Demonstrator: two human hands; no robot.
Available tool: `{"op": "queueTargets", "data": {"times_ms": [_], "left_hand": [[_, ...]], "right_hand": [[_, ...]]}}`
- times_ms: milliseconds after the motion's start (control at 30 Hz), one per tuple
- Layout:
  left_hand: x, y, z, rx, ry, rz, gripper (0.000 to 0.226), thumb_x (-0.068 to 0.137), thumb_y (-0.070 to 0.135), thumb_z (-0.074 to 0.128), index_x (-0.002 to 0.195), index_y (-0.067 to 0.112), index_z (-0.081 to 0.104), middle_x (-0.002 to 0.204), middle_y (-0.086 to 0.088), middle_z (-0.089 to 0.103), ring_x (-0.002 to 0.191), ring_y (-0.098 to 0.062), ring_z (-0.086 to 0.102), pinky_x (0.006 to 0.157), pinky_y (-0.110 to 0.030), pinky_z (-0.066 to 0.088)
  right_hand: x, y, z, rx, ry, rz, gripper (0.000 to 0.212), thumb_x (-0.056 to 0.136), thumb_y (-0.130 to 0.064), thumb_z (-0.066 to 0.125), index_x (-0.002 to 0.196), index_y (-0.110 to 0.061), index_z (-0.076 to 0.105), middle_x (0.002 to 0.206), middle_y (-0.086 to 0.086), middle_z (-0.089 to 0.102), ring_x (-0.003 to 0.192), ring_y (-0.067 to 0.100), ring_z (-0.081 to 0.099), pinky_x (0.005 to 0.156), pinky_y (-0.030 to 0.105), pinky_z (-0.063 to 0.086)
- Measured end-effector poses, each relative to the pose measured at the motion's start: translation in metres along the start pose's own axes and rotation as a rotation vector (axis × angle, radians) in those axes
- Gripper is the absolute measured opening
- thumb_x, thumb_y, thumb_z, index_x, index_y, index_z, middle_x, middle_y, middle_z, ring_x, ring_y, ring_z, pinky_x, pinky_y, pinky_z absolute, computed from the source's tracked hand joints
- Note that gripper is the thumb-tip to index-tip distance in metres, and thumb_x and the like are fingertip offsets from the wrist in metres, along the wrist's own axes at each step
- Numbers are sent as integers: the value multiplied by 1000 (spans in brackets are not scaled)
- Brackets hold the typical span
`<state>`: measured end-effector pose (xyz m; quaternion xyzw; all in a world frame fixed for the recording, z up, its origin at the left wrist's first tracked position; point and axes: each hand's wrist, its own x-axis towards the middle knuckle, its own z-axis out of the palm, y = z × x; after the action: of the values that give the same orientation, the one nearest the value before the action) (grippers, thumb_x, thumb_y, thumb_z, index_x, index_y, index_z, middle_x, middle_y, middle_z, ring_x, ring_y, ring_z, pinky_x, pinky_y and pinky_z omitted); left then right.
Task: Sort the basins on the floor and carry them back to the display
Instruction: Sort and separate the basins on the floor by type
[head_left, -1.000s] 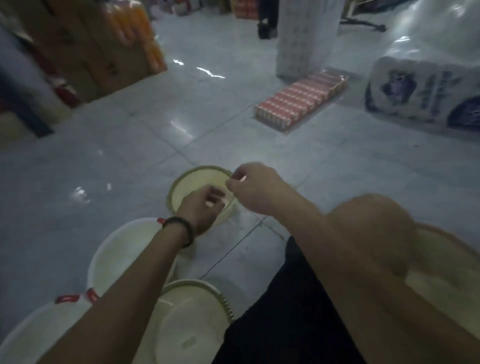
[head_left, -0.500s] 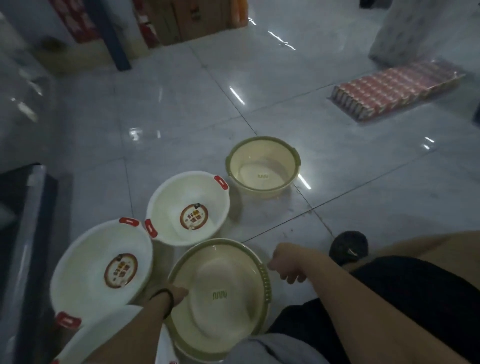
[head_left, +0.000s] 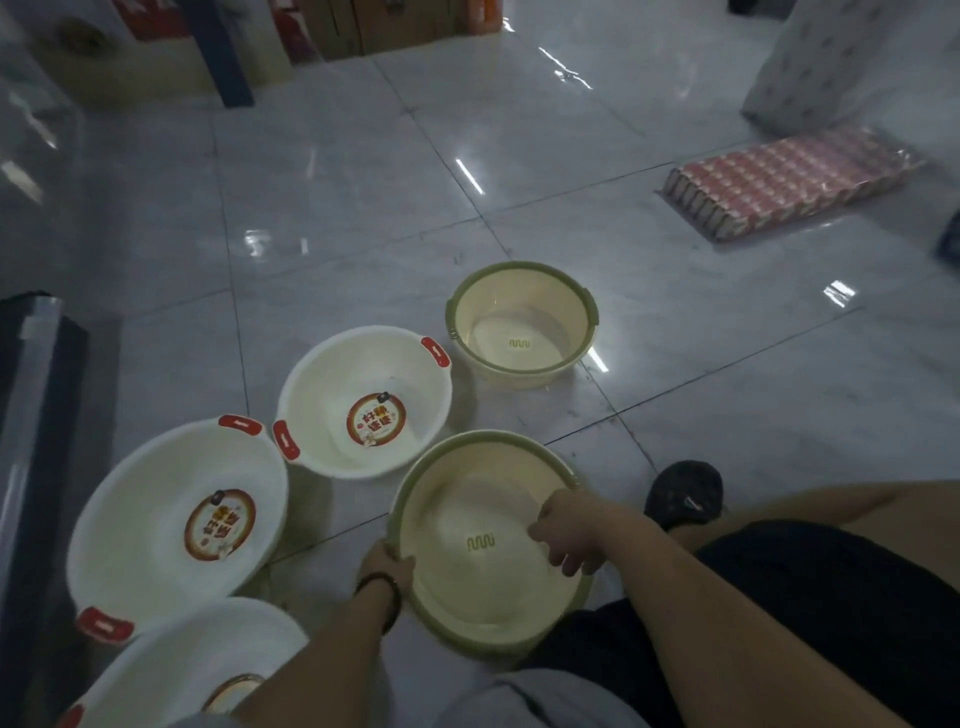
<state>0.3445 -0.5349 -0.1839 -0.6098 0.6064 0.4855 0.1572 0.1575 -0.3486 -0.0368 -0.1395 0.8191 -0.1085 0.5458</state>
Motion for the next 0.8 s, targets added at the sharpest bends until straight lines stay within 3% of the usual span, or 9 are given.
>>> {"op": "queueTargets", "data": {"times_ms": [67,167,300,367,433,533,600,700,800], "left_hand": [[-14,20,20,-90,-11,63,15,94,23,57,108,24,53,113,-9,63,92,-36,62,74,-53,61],[-28,54,30,-93,4,188,16,91,26,55,106,28,55,108,-7,65,93,-35,62,82,-54,60],[-63,119,24,-93,8,387,25,92,23,58,117,29,57,104,-4,67,94,-32,64,84,-53,60],[-79,159,24,-89,-6,487,24,95,25,58,118,27,55,102,-5,67,88,-29,65,73,-49,62],[-100,203,29,-90,-16,587,25,97,26,57,121,27,49,104,-4,63,85,-27,61,64,-44,61],[-139,273,46,-100,-65,716,36,98,25,56,130,32,41,106,1,55,89,-30,59,66,-45,61],[-166,322,66,-79,-109,800,37,96,27,58,128,33,42,110,0,58,93,-34,62,70,-52,62],[-212,383,111,-10,-189,926,46,86,34,61,130,32,45,122,-7,60,103,-38,62,84,-60,58],[-274,435,164,1,-281,1032,50,89,27,61,137,29,46,125,-6,57,105,-38,59,80,-64,58]], "right_hand": [[-3,1,-4,-41,59,-2,33,101,-31,52,116,-5,65,99,11,71,70,23,60,65,32,51],[-4,8,-23,-80,247,-26,33,101,-32,53,122,-8,61,100,8,64,79,20,59,65,29,48],[-12,31,-91,-34,532,-17,42,97,-39,55,123,-7,64,106,7,65,94,24,63,81,36,56],[-29,56,-137,4,632,37,47,98,-38,56,132,-6,57,116,10,63,97,26,60,78,35,51],[-51,89,-181,95,734,90,64,98,-41,60,147,-4,43,137,18,57,113,34,58,82,36,47],[-91,132,-232,246,872,127,88,97,-49,64,162,-6,23,158,22,41,139,41,47,102,45,47],[-124,159,-256,306,955,140,78,99,-46,61,160,-12,29,155,19,47,135,40,51,104,48,49],[-171,214,-272,401,1141,159,46,98,-40,63,134,-13,59,119,16,67,100,35,67,88,48,61],[-216,284,-273,632,1327,169,36,92,-28,72,124,-14,69,106,11,73,92,30,70,85,48,63]]}}
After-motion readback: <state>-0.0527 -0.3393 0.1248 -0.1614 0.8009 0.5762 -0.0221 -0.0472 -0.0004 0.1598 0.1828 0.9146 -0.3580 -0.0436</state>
